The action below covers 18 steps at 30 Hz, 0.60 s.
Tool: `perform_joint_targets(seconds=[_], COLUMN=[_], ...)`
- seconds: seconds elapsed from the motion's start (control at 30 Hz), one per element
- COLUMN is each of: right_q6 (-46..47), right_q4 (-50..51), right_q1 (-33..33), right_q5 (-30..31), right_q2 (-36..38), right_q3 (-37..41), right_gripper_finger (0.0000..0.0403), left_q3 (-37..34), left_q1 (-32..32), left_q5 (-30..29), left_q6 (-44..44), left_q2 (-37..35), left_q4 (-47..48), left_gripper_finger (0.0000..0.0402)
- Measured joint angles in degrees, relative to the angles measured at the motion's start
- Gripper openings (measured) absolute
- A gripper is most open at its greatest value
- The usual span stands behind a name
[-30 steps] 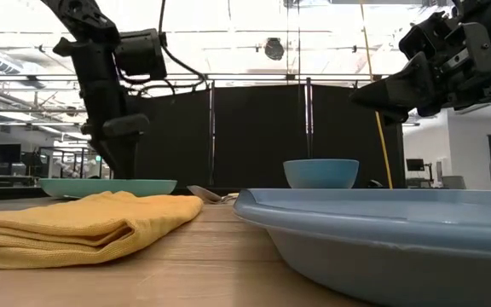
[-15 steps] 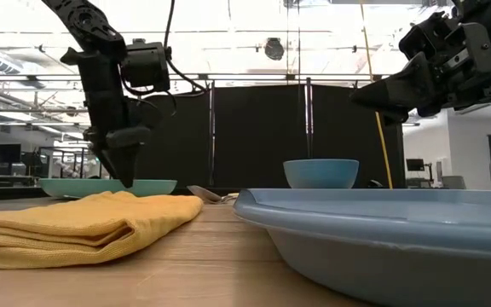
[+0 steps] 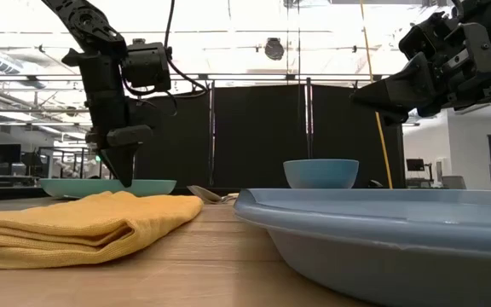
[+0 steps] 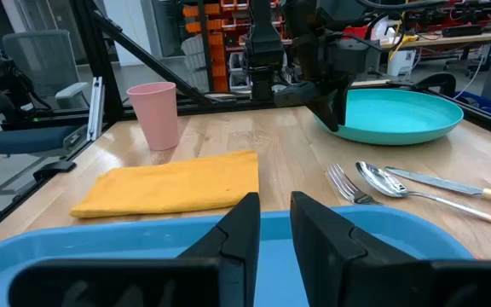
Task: Set up tray
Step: Put the light blue plate on the blue tray
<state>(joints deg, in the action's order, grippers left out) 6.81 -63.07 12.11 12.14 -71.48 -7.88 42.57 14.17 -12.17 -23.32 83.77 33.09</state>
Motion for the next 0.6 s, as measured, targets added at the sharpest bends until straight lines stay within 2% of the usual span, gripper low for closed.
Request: perform_joint_targets(seconds=[0.17,0.6], right_q6=[0.0,0.0], right_q4=[0.3,1.1], right_q1=[0.0,0.0], right_q5=[0.1,0.3], right_q2=[0.0,0.0], right_q3=[0.0,0.0], right_gripper_finger=[0.0059,0.0059], left_q3=[0.0,0.0], left_q1=[0.0,-4.7], left_q5=[-0.1,-7.8], left_q6=[3.3,7.1], left_q2=[0.2,0.2], left_q4=[-0.6,-0.8], left_gripper_finger=[0.0013,0.0005])
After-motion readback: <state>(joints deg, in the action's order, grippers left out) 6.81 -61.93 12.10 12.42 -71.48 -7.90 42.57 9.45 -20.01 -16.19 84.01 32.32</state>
